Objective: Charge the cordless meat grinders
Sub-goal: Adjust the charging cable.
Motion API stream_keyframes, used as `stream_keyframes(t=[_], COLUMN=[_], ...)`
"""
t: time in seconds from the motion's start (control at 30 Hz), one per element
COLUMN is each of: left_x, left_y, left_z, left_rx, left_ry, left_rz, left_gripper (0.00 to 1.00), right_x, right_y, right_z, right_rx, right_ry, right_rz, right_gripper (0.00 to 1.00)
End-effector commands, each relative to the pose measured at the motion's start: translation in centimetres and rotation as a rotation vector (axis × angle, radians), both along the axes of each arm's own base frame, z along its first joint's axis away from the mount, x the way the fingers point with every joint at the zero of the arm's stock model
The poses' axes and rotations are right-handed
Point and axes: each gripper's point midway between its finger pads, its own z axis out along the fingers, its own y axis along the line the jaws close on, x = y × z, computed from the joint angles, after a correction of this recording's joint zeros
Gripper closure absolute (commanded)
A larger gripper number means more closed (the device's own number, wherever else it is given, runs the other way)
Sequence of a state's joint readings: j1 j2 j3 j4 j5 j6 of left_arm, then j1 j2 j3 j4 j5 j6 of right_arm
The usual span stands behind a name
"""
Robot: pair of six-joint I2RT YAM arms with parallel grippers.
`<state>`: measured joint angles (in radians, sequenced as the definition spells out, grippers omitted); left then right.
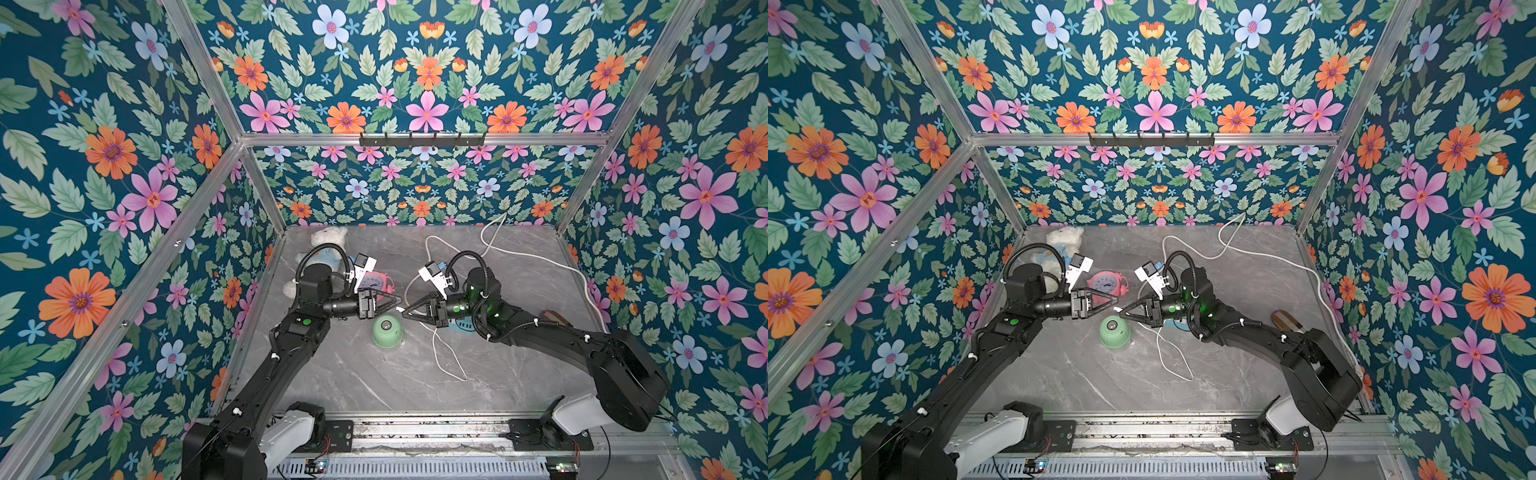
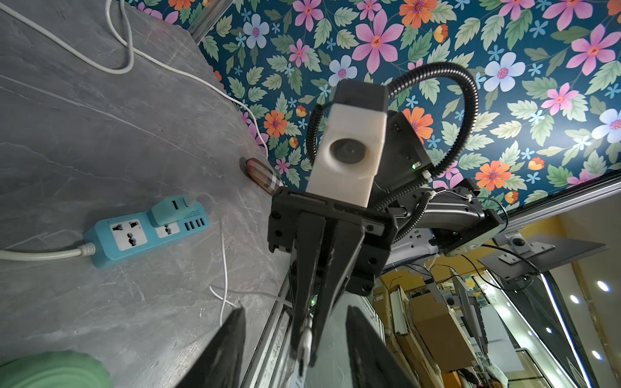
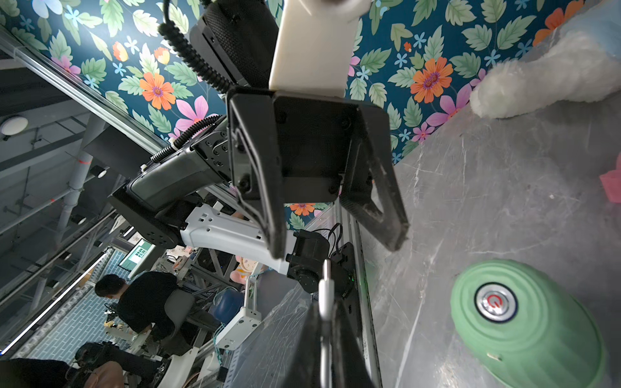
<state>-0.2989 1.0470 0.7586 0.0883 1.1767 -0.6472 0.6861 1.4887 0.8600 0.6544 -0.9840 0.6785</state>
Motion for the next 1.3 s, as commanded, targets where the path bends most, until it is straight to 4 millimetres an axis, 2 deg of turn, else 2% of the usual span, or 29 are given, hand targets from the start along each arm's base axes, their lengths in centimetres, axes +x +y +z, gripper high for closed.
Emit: stream_keyframes(t=[0.0,0.33,0.93,1.0,1.03,1.1,1.13,1.17,1.27], left_x=[-0.7,-1.3,-0.9,-0.8,-0.7,-0.4,-0.1,0.2,1.4], left_y=[0.0,-0.1,-0.1,-0.1,-0.1,-0.1,0.0,0.0,0.2], left_z=[0.3,0.7,0.4,0.4,0.3,0.3,0.2,0.0,-0.9], left_rx=[-0.009,-0.023,0.005,0.011,0.016,0.026,0.035,0.046,0.067], left_ry=[-0.024,-0.027,-0.024,-0.027,-0.025,-0.02,-0.014,0.0,0.073], left_rz=[-0.033,-0.066,-0.053,-0.046,-0.041,-0.026,-0.013,0.004,0.066], left_gripper=[0.55,0.64,1.0,1.0,1.0,1.0,1.0,1.0,1.0], right_x=[0.6,0.7,1.7,1.8,1.9,2.2,2.3,2.4,3.1], right_y=[-0.3,0.4,0.9,0.9,0.8,0.5,0.2,-0.3,-2.0], right_z=[0.8,0.7,0.5,0.5,0.4,0.2,0.1,0.0,-0.9], right_rx=[0.025,0.03,0.032,0.028,0.019,-0.002,-0.018,-0.043,-0.175], right_ry=[-0.018,-0.008,-0.02,-0.017,-0.014,-0.035,-0.061,-0.097,-0.276], right_rz=[0.0,0.049,0.029,0.024,0.012,-0.026,-0.061,-0.096,-0.239], right_gripper=[1.0,1.0,1.0,1.0,0.97,0.69,0.5,0.39,0.37])
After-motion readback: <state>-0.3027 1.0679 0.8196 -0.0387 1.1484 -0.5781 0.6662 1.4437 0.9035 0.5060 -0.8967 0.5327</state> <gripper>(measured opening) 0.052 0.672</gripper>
